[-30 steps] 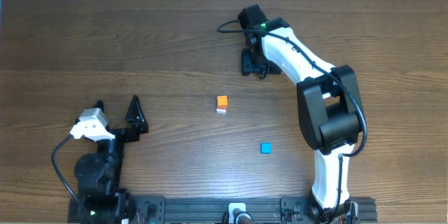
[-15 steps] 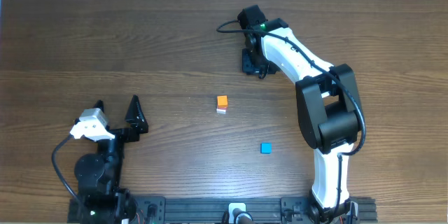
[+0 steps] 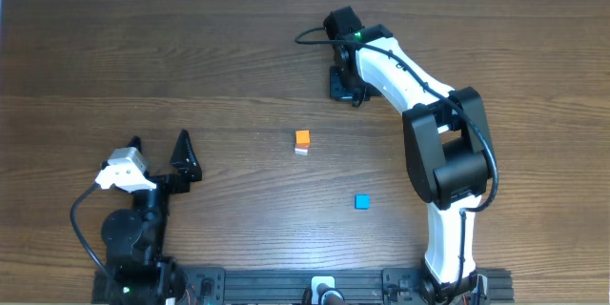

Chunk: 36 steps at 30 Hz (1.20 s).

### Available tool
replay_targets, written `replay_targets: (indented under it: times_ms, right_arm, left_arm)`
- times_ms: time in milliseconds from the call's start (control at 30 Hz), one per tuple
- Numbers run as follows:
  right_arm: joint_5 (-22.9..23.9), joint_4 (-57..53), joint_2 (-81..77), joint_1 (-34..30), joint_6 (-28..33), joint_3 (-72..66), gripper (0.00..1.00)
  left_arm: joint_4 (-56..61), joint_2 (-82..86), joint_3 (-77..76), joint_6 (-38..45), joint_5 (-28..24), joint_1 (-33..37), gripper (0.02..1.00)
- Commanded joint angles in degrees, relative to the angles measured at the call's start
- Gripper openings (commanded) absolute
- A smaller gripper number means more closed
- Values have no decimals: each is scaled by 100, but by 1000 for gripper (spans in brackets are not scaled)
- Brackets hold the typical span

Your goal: Stack Cubes

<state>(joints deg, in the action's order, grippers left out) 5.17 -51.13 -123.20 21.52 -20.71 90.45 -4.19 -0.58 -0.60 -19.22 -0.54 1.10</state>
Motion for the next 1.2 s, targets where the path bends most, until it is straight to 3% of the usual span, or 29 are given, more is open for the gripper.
replay_targets:
  times_ms: [33,367,667,933,1200]
  right_arm:
    - [52,-59,4,39,-13,68,58]
    - [24,-678,1027,382,-225,68,9]
    - [31,-1340,2138,1475,-1027,68,12]
    - [35,-1364,2028,2116,-1567,68,9]
    - [55,-1716,1956,2197,-1851,68,12]
  left_arm:
    - [-15,42,26,81,-52,31,1000]
    - [-15,42,28,81,-52,31,1000]
    - [-15,42,28,81,-52,31,1000]
    - [-15,42,26,81,-52,31,1000]
    - [-15,42,26,81,-52,31,1000]
